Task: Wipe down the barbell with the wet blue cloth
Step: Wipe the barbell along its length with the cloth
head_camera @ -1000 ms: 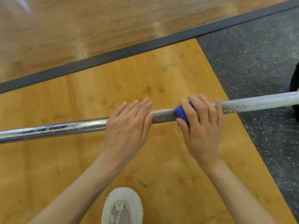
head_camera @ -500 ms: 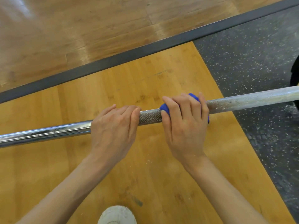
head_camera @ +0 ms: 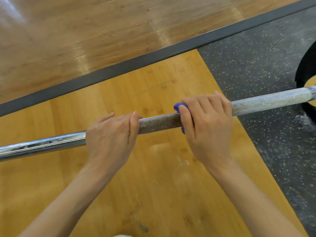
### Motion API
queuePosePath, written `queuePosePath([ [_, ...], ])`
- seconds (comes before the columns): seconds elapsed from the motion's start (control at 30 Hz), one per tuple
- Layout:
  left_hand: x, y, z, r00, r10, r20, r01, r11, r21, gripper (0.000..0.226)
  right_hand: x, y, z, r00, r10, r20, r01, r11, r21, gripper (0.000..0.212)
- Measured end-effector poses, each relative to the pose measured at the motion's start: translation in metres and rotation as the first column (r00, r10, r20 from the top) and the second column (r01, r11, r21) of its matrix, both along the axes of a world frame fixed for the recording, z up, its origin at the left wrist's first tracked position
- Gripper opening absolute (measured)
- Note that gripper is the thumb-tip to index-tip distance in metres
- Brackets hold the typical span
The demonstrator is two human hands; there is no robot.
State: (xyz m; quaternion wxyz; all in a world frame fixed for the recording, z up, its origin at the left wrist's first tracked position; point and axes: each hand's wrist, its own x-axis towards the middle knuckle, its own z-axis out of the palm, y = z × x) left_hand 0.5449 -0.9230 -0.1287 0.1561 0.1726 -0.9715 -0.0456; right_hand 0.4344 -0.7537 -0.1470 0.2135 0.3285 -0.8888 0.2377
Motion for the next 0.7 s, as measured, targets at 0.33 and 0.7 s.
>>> queuePosePath([
  [0.33,-0.024,-0.022,0.001,0.991,0.059,0.118,-0.059,0.998,-0.004,0.069,0.005,-0.02,-0.03,0.998,0.036,-0.05,-0.037,0.999,-0.019,0.043],
  [0.7,-0.023,-0.016,-0.009,0.997,0.012,-0.074,-0.014,1.0,-0.025,0.059,0.006,-0.052,0.008,0.996,-0.036,0.076,0.026,0.992,0.123,0.039],
])
